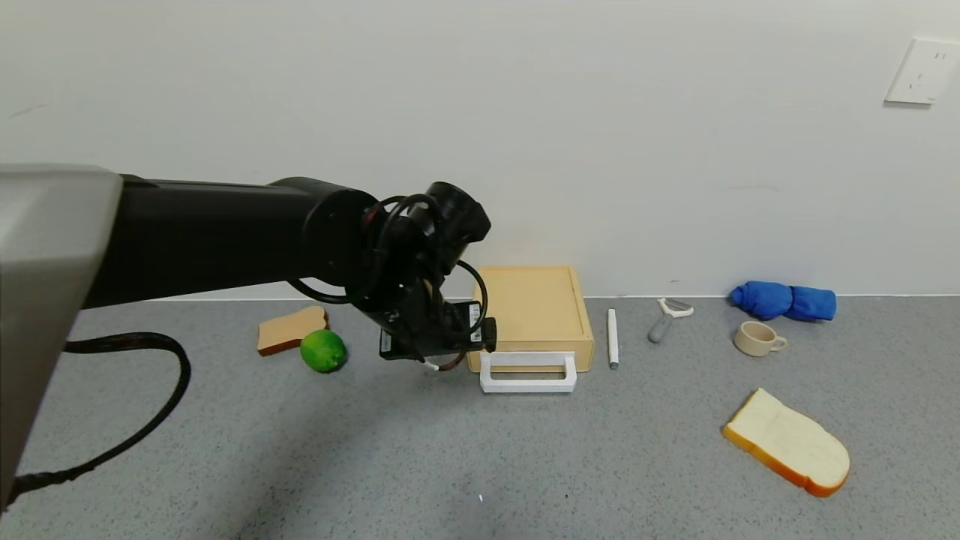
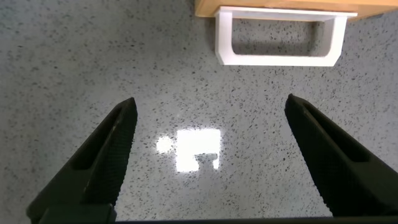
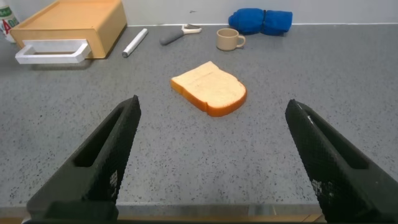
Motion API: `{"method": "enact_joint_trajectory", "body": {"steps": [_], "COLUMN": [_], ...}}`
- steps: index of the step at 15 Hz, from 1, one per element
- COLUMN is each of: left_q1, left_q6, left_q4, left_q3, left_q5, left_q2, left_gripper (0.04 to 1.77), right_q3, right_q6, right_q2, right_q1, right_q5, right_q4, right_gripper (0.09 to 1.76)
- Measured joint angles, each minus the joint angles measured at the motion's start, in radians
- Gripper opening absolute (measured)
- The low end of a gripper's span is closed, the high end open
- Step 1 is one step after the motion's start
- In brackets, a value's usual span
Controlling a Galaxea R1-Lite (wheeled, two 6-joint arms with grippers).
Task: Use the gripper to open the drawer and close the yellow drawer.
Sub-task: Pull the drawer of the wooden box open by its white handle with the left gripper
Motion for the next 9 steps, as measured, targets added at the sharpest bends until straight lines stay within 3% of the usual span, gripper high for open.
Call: {"method": "enact_joint_trajectory", "body": {"steps": [4, 9], "left_q1": [-0.057, -0.074], "left_q6": [-0.043, -0.065], "left_q4": [0.004, -0.002], "left_q3": [-0.064, -0.087], "left_q5": [0.064, 0.067], "left_q2": [0.097, 0.169], "left_gripper": [1.72, 1.72], "right_q3": [0.0, 0.0], "right_q6": [0.0, 0.001], "right_q2": [0.0, 0.0], "right_q1": [0.0, 0.0], "right_q5": [0.0, 0.0], "right_q4": [0.0, 0.0], "right_gripper": [1.71, 1.71]}}
